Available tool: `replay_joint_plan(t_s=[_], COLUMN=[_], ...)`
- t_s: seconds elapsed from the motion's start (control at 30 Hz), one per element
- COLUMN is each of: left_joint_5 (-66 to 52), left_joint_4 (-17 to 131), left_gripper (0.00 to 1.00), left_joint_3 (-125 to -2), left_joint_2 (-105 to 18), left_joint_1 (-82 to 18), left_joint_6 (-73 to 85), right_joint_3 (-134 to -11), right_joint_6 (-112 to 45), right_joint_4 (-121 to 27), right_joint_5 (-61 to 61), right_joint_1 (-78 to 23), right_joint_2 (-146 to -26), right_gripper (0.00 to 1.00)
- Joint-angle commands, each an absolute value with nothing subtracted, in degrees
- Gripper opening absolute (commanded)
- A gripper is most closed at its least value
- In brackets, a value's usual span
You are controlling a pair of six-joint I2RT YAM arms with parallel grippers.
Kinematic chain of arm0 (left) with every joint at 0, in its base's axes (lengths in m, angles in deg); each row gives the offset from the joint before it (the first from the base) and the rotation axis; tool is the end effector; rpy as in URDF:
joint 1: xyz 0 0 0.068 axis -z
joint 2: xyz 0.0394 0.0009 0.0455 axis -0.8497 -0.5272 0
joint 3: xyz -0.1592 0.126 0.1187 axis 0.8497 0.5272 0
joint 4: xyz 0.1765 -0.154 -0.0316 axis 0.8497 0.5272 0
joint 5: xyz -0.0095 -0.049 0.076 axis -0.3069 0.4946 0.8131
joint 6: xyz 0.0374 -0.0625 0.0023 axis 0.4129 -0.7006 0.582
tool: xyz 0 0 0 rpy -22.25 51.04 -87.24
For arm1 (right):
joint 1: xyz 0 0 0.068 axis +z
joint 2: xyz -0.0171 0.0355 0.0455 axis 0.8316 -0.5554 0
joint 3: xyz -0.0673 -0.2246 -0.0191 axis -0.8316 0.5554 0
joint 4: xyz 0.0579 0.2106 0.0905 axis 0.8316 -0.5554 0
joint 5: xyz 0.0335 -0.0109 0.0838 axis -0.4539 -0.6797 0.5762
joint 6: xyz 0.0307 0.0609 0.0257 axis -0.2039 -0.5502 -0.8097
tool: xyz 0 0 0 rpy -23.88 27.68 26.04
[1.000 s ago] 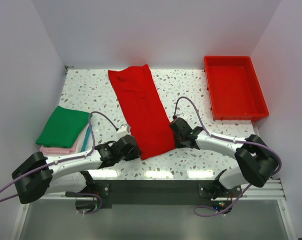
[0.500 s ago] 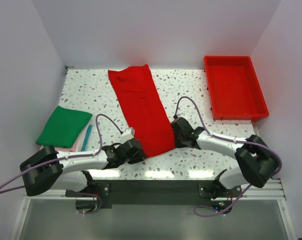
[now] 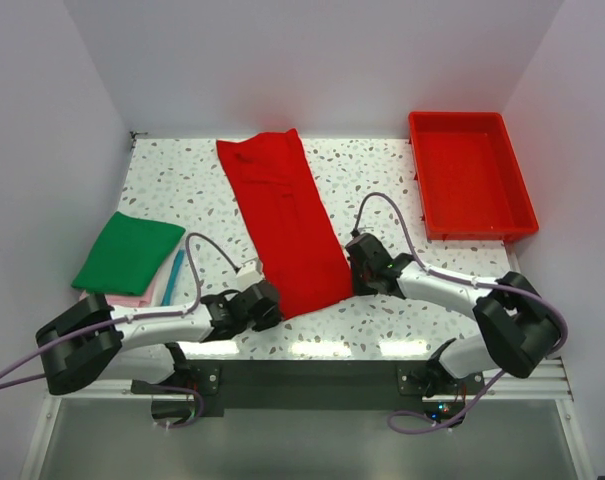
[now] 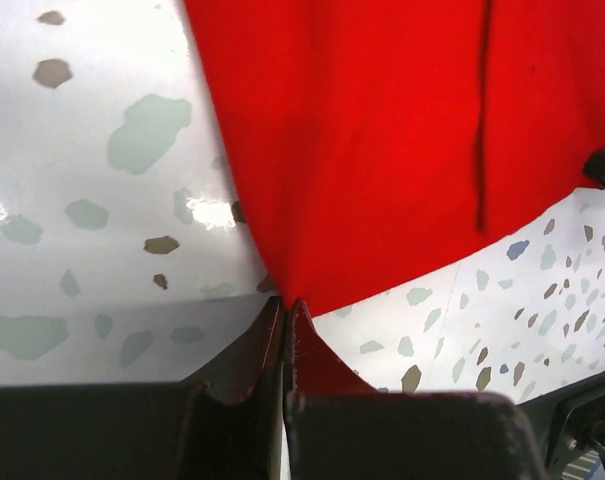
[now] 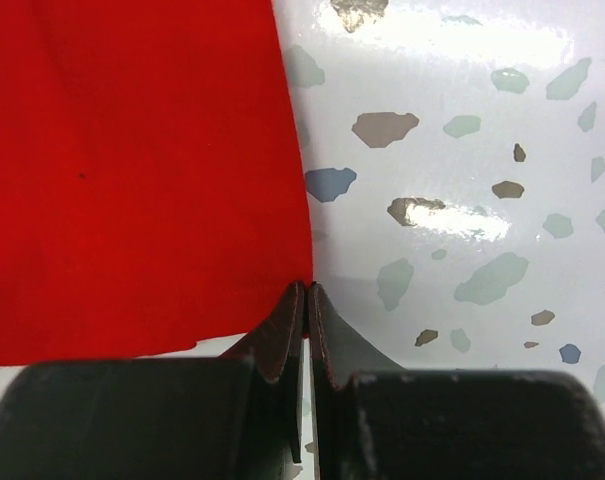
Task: Fold and stack the t-shirts
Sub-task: Fold the tshirt
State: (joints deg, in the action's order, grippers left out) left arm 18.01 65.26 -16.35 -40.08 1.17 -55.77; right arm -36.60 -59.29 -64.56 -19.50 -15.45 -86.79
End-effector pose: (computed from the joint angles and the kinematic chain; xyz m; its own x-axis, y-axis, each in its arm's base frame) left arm 0.1279 -0.1814 0.1023 -0.8202 -0.4156 -0.3932 -0.1846 0.8427 -0.5057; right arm 0.2028 0.1590 0.1195 -0.8552 -0.0423 -0.5166 -0.1223 0.9850 0.1218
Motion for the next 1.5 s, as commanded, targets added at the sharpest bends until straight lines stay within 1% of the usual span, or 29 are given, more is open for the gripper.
replay_joint_plan(t_s=[0.0,0.13,0.37,0.47,0.67,0.7,0.8,0.83,0.9,0.97,1.0,1.03,1.1,1.13,1.17,1.23,1.27,1.33,1.37,1.47], left_joint_5=[20.2,20.2,18.3,18.3,20.9,21.4,23.1,25.5,27.8,28.1,27.7,27.0,26.4,25.0,24.3,22.3,21.7,20.5,20.1,20.0], left_joint_4=[69.4,73.2,77.6,79.6,86.3,87.2,88.9,88.7,87.7,86.4,85.8,85.0,80.7,77.4,76.3,74.6,72.8,70.7,68.2,64.8], left_gripper=[0.0,0.0,0.0,0.0,0.0,0.0,0.0,0.0,0.0,0.0,0.0,0.0,0.0,0.0,0.0,0.0,0.0,0.0,0.0,0.0], left_joint_3=[-14.0,-12.6,-10.0,-9.5,-11.2,-11.5,-13.0,-13.6,-16.4,-18.8,-20.9,-21.6,-22.9,-24.0,-24.8,-26.4,-28.1,-29.5,-30.7,-33.7], left_joint_2=[-36.1,-32.7,-27.5,-26.2,-24.2,-23.6,-21.2,-20.6,-20.1,-20.9,-21.8,-22.2,-23.0,-24.4,-24.4,-28.4,-29.9,-34.2,-35.4,-40.8], left_joint_1=[1.6,1.5,2.1,4.1,12.9,14.8,15.2,15.1,13.6,10.4,6.1,4.0,-1.5,-5.1,-5.2,-10.3,-11.8,-15.9,-17.1,-21.7], left_joint_6=[-58.6,-59.6,-61.4,-63.0,-69.7,-70.5,-70.1,-69.4,-65.7,-60.0,-58.2,-56.3,-51.5,-48.7,-47.6,-45.9,-44.8,-44.1,-43.7,-43.5], right_joint_3=[-35.0,-33.2,-23.3,-20.4,-15.5,-15.5,-17.8,-19.0,-23.1,-28.6,-30.6,-32.5,-38.0,-41.3,-43.0,-48.2,-49.5,-52.7,-56.7,-64.1], right_joint_6=[-60.3,-61.3,-67.3,-71.6,-77.8,-78.7,-77.6,-76.8,-73.7,-71.1,-68.8,-67.7,-64.4,-62.1,-61.2,-59.9,-58.7,-57.5,-56.5,-55.4], right_joint_4=[-63.8,-63.4,-59.3,-59.8,-63.5,-65.9,-69.2,-71.0,-71.9,-73.1,-73.2,-72.4,-71.0,-69.1,-68.3,-66.1,-65.1,-62.9,-62.7,-62.3], right_joint_5=[-18.5,-14.9,-10.2,-11.2,-13.8,-14.6,-17.3,-18.4,-22.0,-25.5,-26.2,-26.8,-26.9,-26.5,-26.4,-22.7,-21.5,-20.7,-20.7,-20.3], right_joint_1=[-16.7,-17.0,-15.6,-11.9,-5.0,-4.2,-3.5,-3.5,-3.5,-3.6,-3.6,-4.0,-4.8,-6.2,-7.2,-12.2,-13.8,-17.0,-17.7,-20.2], right_joint_2=[-83.6,-81.1,-72.7,-67.3,-54.6,-51.5,-48.3,-48.3,-49.7,-54.5,-56.5,-61.1,-65.7,-70.1,-72.9,-77.8,-82.5,-87.1,-91.3,-97.7], right_gripper=[0.0,0.0,0.0,0.0,0.0,0.0,0.0,0.0,0.0,0.0,0.0,0.0,0.0,0.0,0.0,0.0,0.0,0.0,0.0,0.0])
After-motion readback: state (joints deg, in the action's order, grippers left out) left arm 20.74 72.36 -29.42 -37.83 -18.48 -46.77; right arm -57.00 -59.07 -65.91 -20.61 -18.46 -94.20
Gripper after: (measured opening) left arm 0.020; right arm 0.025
